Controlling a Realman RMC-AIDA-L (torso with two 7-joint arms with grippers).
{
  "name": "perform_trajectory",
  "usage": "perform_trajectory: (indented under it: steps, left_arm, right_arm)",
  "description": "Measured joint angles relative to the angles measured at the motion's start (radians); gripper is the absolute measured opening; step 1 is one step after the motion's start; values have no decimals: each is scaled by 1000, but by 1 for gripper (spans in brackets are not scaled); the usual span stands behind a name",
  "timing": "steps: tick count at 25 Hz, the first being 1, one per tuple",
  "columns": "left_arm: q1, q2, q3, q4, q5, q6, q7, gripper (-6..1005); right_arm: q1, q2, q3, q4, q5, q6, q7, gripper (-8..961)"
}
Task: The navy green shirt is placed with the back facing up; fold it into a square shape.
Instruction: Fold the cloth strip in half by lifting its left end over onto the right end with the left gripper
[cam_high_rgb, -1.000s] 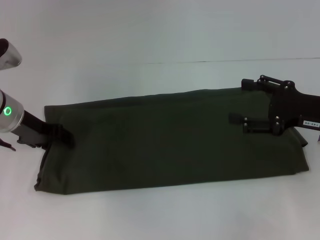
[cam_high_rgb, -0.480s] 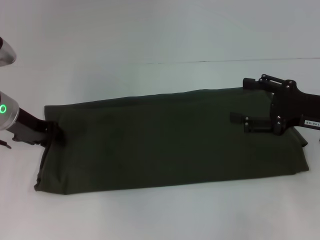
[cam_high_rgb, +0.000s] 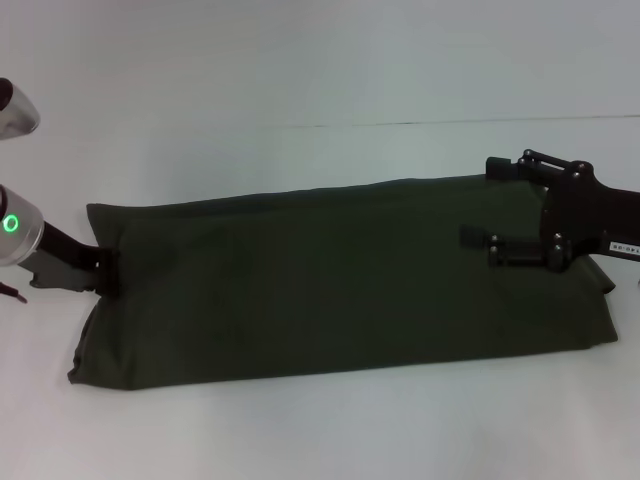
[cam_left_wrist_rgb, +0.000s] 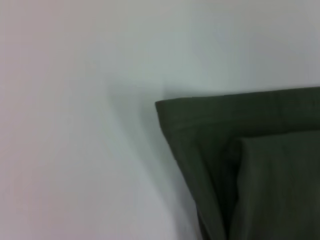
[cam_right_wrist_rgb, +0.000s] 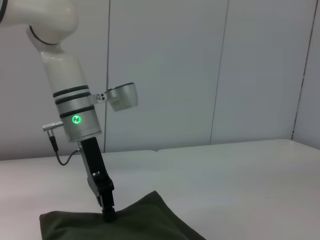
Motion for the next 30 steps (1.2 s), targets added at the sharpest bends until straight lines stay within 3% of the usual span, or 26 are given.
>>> perform_trajectory:
  steps: [7,16,30]
  left_arm:
    - [0,0,0,3,0,6,8,12]
    - [-2,3,0,13,0,32,35,12]
    - [-2,44,0,108,0,164,95,12]
  right_arm:
    - [-2,0,3,0,0,0,0,942]
    - [-4,1,11,0,0,-6,0,941]
    - [-5,9,21,0,0,-6,-5,942]
